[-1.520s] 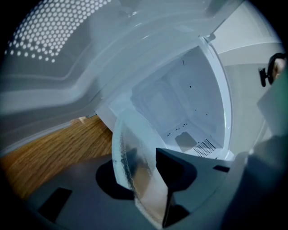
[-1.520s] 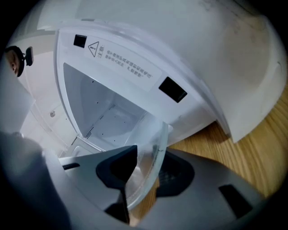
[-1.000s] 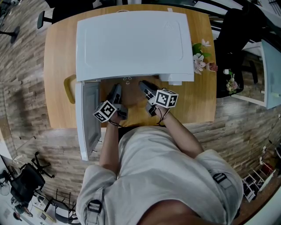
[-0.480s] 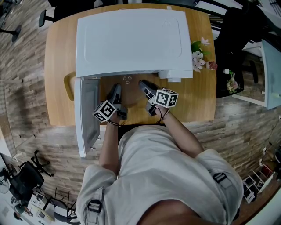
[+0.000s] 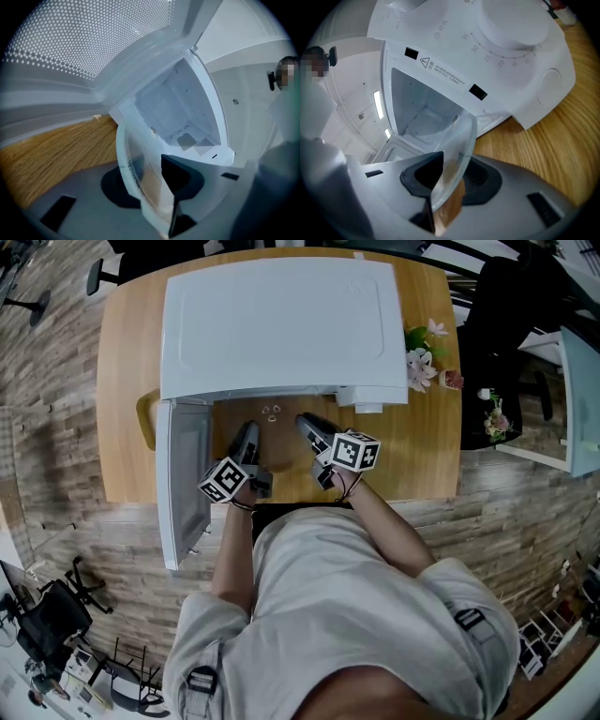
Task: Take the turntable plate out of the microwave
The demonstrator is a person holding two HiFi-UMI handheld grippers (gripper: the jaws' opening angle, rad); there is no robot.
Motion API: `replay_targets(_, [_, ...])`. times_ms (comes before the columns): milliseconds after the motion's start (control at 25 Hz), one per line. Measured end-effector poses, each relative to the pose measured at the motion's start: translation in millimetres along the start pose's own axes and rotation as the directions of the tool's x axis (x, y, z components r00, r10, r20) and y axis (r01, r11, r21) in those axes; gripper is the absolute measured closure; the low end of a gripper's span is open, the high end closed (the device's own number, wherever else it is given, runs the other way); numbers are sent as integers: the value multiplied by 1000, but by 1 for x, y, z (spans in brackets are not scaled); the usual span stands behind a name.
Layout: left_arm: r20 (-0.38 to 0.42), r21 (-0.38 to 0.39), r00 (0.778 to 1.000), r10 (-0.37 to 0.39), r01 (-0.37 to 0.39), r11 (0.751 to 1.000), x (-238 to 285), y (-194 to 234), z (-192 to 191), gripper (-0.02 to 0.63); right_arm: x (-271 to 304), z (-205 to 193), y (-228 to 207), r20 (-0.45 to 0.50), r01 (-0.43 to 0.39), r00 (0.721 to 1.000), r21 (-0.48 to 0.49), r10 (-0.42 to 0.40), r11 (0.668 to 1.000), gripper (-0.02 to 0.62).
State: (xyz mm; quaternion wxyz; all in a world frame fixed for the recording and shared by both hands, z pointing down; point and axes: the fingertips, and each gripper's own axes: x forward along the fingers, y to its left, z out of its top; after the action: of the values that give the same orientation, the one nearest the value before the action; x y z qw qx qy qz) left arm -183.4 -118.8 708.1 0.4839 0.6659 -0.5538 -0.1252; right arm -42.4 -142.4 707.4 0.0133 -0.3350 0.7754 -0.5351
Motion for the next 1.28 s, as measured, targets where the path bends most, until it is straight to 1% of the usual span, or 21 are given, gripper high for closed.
replay_targets(280, [14, -13, 1000, 1, -1, 1000, -6, -7, -6, 465, -6, -3, 0, -14, -11, 1000, -9, 11, 1000, 476])
replay_targets(640, [30, 5, 999, 23, -23, 1000, -14, -5, -13, 465, -14, -6, 1, -23, -22, 1000, -21, 22, 1000, 474])
replay_targets(760, [32, 2, 999, 10, -10, 1000, -16, -12, -15, 465, -18, -8, 2, -23, -25, 999, -23, 24, 999, 474])
replay_targets(960, [35, 22, 999, 19, -19, 1000, -21, -15, -16, 465, -24, -8, 5, -19, -33, 999, -29, 32, 999, 472])
replay_targets(1280, [48, 14, 999, 13, -13, 1000, -28, -21, -24, 463, -32, -11, 7, -27, -49, 998, -56, 48, 997, 471])
